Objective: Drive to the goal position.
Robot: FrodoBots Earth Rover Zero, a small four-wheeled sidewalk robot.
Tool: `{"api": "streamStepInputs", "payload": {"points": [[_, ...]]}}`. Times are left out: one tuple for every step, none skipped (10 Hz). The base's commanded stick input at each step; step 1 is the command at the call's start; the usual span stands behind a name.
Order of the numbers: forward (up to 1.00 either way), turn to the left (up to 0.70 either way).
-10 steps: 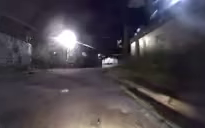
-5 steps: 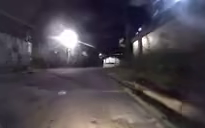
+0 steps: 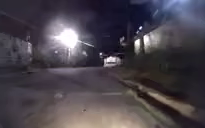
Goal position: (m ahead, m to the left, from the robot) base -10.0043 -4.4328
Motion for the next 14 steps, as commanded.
{"api": "streamStepInputs", "payload": {"points": [[0.5,-0.5],[0.5,-0.44],[0.5,-0.03],[0.5,0.0],[0.5,0.0],[0.5,0.0],[0.44,0.0],[0.3,0.0],[0.3,0.0],[0.3,0.0],[0.3,0.0],[0.3,0.54],[0.3,0.6],[0.3,0.6]]}}
